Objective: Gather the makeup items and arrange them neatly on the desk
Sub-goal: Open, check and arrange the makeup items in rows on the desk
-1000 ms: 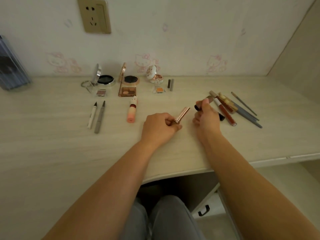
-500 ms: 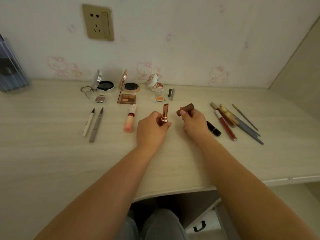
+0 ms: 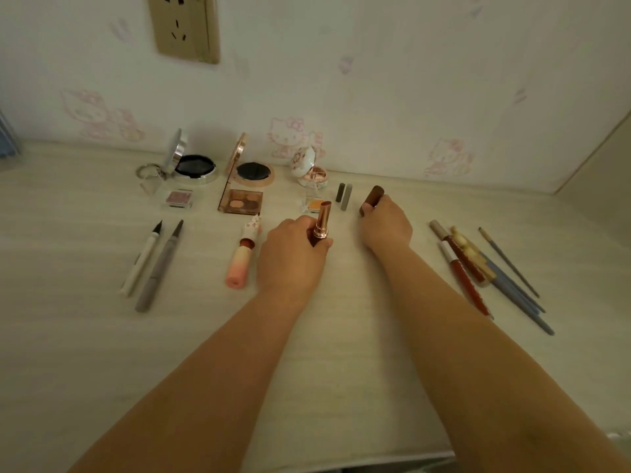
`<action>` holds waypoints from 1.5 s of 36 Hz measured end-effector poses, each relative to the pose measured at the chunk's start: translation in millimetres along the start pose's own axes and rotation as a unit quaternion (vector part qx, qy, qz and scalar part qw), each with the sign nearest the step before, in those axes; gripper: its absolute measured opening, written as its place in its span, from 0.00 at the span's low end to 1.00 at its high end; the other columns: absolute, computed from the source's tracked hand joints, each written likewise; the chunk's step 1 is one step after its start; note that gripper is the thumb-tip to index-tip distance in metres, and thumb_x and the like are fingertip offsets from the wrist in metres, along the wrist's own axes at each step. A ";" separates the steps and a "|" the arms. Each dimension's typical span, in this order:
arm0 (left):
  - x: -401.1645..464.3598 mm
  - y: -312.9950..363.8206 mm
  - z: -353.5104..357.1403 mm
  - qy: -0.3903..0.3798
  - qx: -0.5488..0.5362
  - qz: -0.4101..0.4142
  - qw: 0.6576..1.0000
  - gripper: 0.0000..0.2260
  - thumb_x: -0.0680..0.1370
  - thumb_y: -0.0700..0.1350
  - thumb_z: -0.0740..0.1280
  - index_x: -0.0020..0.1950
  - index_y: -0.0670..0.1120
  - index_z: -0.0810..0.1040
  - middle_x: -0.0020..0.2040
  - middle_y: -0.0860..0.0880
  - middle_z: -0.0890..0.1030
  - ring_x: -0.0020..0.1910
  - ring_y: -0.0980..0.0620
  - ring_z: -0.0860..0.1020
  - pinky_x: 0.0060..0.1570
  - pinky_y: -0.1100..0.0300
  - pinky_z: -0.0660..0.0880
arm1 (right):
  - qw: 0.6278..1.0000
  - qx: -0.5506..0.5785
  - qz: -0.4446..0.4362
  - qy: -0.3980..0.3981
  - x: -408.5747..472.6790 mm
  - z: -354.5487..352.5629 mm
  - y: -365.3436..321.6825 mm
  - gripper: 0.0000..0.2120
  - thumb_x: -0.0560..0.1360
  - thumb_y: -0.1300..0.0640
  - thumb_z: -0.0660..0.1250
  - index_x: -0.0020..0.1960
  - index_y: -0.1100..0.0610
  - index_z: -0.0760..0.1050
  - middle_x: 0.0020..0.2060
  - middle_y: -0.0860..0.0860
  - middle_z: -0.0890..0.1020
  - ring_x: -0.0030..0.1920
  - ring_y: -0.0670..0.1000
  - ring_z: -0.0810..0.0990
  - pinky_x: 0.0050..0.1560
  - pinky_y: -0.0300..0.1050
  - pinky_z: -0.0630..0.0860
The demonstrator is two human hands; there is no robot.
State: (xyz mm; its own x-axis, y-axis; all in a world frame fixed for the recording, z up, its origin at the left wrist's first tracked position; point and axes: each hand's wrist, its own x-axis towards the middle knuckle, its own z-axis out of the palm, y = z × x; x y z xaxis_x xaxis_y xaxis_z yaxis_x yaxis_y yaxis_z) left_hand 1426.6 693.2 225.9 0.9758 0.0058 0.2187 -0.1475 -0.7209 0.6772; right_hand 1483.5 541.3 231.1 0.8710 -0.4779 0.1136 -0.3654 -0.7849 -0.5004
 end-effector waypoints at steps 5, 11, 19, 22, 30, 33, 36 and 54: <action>5.6 0.0 2.2 0.002 0.008 -0.008 1.000 0.15 0.75 0.54 0.67 0.61 0.52 0.76 0.53 0.51 0.80 0.52 0.52 0.77 0.42 0.60 0.70 | 0.999 -0.040 -0.025 -0.003 12.3 4.4 -1.2 0.16 0.81 0.52 0.54 0.61 0.62 0.69 0.58 0.59 0.77 0.60 0.59 0.72 0.58 0.52 0.70; 6.0 -0.6 2.3 -0.001 0.004 -0.012 1.000 0.14 0.75 0.53 0.67 0.59 0.52 0.77 0.53 0.51 0.80 0.52 0.53 0.77 0.44 0.59 0.71 | 0.997 -0.065 -0.045 -0.012 14.0 5.0 -1.0 0.16 0.81 0.52 0.54 0.60 0.61 0.71 0.57 0.58 0.77 0.59 0.58 0.72 0.57 0.52 0.69; 4.8 0.1 1.1 -0.008 0.029 -0.012 0.999 0.13 0.76 0.53 0.66 0.58 0.52 0.78 0.53 0.52 0.81 0.52 0.52 0.77 0.42 0.59 0.70 | 0.998 -0.050 -0.036 -0.013 11.4 4.5 -1.2 0.16 0.79 0.50 0.59 0.59 0.60 0.73 0.55 0.57 0.78 0.58 0.59 0.73 0.56 0.51 0.69; 3.9 0.8 0.6 -0.008 0.039 -0.013 0.999 0.12 0.76 0.53 0.66 0.57 0.52 0.78 0.52 0.51 0.81 0.52 0.50 0.77 0.41 0.58 0.69 | 0.998 -0.046 -0.030 -0.015 4.1 2.8 -0.5 0.17 0.79 0.51 0.59 0.64 0.60 0.70 0.59 0.57 0.76 0.60 0.59 0.72 0.58 0.50 0.68; -6.9 1.5 -4.0 -0.006 0.053 -0.009 0.999 0.12 0.76 0.51 0.66 0.58 0.48 0.77 0.52 0.48 0.79 0.50 0.49 0.77 0.40 0.59 0.67 | 1.000 0.011 -0.013 0.004 -38.9 -4.7 5.4 0.16 0.79 0.57 0.59 0.65 0.59 0.66 0.60 0.57 0.75 0.61 0.57 0.71 0.61 0.50 0.68; -12.4 0.6 -8.8 -0.007 0.052 -0.012 0.999 0.12 0.76 0.49 0.66 0.57 0.46 0.77 0.52 0.46 0.79 0.52 0.47 0.76 0.45 0.57 0.69 | 1.000 -0.007 -0.027 0.002 -57.1 -5.8 6.8 0.14 0.79 0.58 0.57 0.64 0.58 0.67 0.60 0.56 0.75 0.61 0.57 0.70 0.60 0.50 0.67; -19.1 -1.2 -13.2 -0.003 0.049 -0.014 0.999 0.12 0.76 0.48 0.66 0.57 0.44 0.77 0.53 0.44 0.79 0.53 0.46 0.75 0.50 0.56 0.69 | 0.999 -0.023 -0.034 0.000 -75.5 -6.3 6.5 0.14 0.79 0.59 0.54 0.63 0.58 0.68 0.60 0.56 0.75 0.60 0.57 0.70 0.59 0.49 0.66; -39.3 -1.8 -18.4 0.035 0.010 -0.056 0.998 0.25 0.73 0.51 0.70 0.66 0.43 0.71 0.62 0.44 0.73 0.62 0.46 0.72 0.58 0.55 0.69 | 0.997 0.006 -0.068 -0.017 -129.5 -17.1 11.7 0.14 0.79 0.58 0.56 0.63 0.55 0.69 0.61 0.54 0.73 0.62 0.55 0.70 0.60 0.47 0.66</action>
State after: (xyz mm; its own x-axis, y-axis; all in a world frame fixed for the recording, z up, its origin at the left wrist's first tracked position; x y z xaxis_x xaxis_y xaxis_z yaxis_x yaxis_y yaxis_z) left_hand 1385.6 707.0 229.0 0.9721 0.1358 0.1911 -0.0336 -0.7260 0.6868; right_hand 1360.8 587.2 225.2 0.9233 -0.3528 0.1520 -0.2386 -0.8367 -0.4929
